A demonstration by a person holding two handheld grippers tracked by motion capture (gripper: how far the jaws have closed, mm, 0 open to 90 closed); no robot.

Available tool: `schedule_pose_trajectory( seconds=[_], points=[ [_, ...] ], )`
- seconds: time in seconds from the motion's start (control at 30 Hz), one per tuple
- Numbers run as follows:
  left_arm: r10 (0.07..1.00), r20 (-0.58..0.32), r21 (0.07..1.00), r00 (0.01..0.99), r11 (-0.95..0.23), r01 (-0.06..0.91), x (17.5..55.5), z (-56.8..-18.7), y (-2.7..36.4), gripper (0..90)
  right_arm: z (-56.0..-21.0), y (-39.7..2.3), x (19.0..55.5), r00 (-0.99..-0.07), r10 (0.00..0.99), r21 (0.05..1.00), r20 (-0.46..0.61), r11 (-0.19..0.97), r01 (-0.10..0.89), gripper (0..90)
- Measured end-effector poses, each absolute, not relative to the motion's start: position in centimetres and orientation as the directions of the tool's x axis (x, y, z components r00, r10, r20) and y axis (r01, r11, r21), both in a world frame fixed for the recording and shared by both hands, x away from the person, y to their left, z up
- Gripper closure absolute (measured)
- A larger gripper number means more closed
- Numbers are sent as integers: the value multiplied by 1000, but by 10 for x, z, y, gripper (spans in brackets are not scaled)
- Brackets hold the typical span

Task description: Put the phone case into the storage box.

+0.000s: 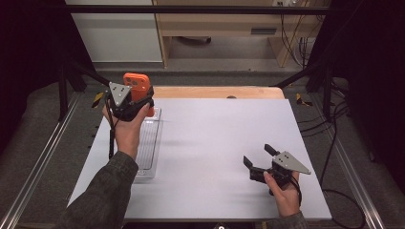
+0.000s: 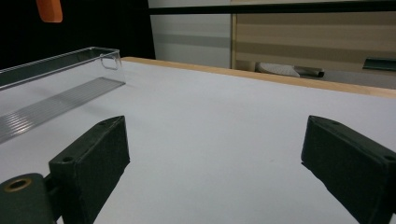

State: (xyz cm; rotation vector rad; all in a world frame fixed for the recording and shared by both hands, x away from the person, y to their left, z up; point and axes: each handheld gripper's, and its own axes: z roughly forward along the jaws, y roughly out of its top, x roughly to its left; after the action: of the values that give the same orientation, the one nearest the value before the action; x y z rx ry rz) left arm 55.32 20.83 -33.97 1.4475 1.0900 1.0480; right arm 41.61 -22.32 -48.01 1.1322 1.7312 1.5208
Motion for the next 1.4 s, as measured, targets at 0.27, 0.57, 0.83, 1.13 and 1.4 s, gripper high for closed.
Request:
schedule_pose_trajectory(
  seconds=[0.27, 0.57, 0.83, 1.13, 1.4],
  points=[
    [979, 73, 986, 192, -100, 132, 563, -352, 210, 155, -481, -224, 416, -481, 869, 974, 118, -7, 226, 75],
    [977, 100, 981, 186, -128, 143, 567, -365, 207, 156, -481, -225, 416, -479, 869, 973, 120, -9, 229, 73],
    [979, 121, 979, 165, -145, 145, 578, -375, 208, 156, -481, -226, 416, -478, 869, 973, 126, -14, 231, 70],
    [983, 116, 976, 145, -140, 169, 597, -392, 210, 157, -482, -227, 417, -480, 868, 972, 128, -14, 233, 70],
    [987, 91, 977, 134, -114, 179, 605, -399, 214, 156, -483, -227, 417, -479, 868, 971, 134, -19, 237, 69]
  ],
)
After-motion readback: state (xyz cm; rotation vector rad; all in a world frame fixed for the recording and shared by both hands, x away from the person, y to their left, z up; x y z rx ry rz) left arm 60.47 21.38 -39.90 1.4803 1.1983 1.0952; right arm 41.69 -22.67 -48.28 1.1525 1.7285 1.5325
